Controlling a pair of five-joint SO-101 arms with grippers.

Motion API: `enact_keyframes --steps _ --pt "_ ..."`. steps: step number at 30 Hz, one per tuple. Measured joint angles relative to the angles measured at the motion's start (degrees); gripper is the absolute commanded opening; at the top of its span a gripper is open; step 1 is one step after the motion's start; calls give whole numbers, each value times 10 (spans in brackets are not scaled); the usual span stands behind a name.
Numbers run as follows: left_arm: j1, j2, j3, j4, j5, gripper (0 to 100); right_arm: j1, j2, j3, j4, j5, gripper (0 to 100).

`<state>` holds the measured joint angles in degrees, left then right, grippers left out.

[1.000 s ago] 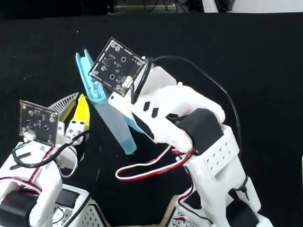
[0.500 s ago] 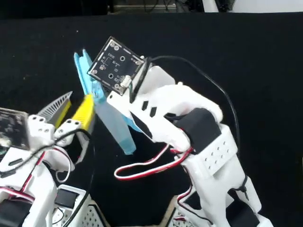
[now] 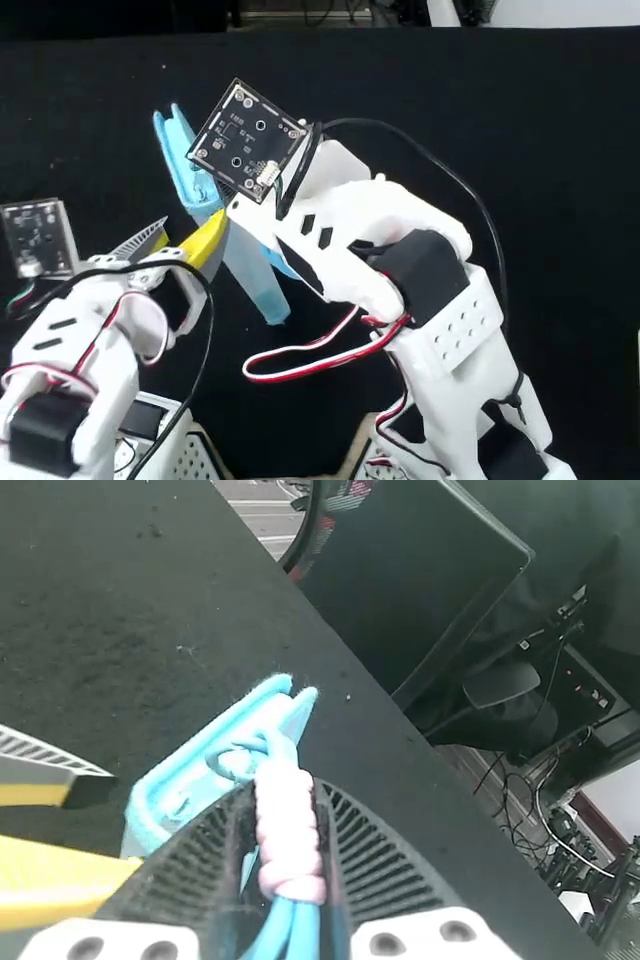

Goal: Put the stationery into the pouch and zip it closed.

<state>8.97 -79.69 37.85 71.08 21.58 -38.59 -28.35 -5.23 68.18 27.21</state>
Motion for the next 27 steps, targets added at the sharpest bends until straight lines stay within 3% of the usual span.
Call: enact_keyframes --steps 4,9,16,27 --pt "-1 1 32 -33 -8 231 0 0 3 0 0 11" --pt "-7 1 55 -39 -86 230 0 0 3 0 0 11" --pt "-104 1 55 -39 -183 230 0 0 3 0 0 11" --pt "-131 1 55 -39 -194 230 0 0 3 0 0 11"
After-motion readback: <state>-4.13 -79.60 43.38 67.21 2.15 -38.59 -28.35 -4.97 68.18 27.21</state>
